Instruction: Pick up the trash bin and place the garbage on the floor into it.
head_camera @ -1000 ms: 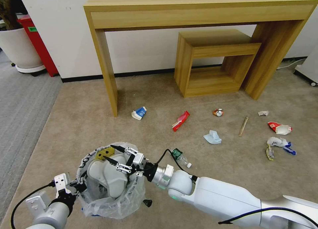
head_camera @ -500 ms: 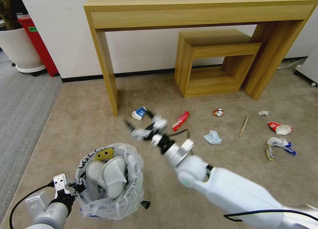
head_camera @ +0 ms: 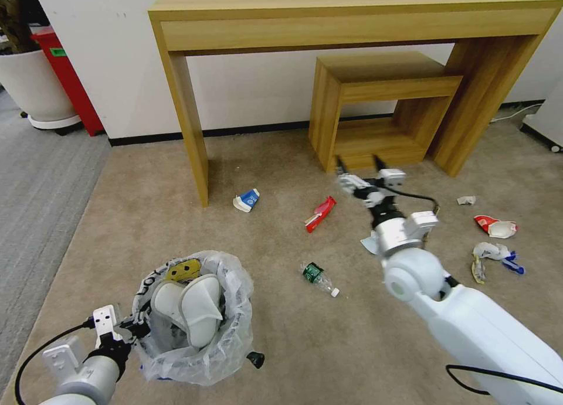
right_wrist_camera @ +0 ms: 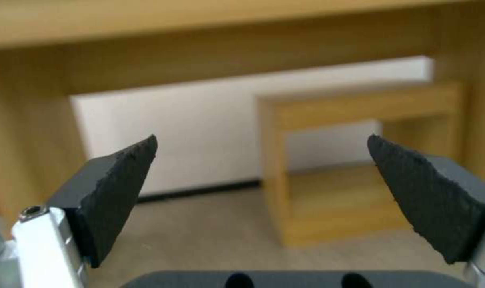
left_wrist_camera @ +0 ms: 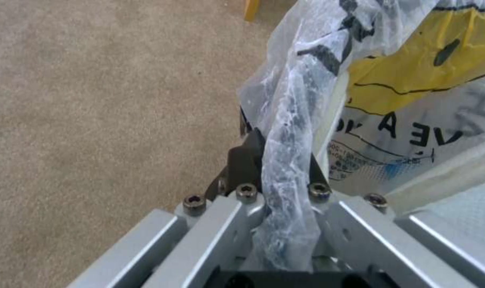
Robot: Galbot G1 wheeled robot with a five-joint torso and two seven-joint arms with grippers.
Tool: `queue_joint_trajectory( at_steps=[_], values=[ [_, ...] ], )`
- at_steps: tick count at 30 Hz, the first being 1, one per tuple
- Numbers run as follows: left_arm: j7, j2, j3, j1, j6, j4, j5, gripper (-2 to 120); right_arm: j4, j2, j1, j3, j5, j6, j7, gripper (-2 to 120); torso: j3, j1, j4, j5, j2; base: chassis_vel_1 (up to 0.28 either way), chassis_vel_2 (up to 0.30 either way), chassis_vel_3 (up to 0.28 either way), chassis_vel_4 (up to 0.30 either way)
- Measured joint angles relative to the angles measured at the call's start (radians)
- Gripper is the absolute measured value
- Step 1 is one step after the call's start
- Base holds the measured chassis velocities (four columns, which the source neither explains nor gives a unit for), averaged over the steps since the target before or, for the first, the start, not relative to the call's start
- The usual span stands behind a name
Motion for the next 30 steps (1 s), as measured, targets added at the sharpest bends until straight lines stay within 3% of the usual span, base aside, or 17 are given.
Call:
queue_joint_trajectory(
  at_steps=[8, 30],
  values=[
    [0.000, 0.009, -0.010, -0.004, -0.007, 0.007, 0.006, 1, -0.018, 0.004, -0.071, 0.076, -0.054, -0.069, 0.043, 100, 0.000, 0.000, 0.0002, -0.0002, 0.000, 0.000, 0.000, 0.000, 0.000],
    [0.001, 0.010, -0.006, -0.021, -0.020, 0.035, 0.010, 1, -0.070, 0.051, -0.245, 0.183, -0.170, -0.004, 0.010, 100, 0.000, 0.000, 0.0000, -0.0001, 0.000, 0.000, 0.000, 0.000, 0.000]
  ],
)
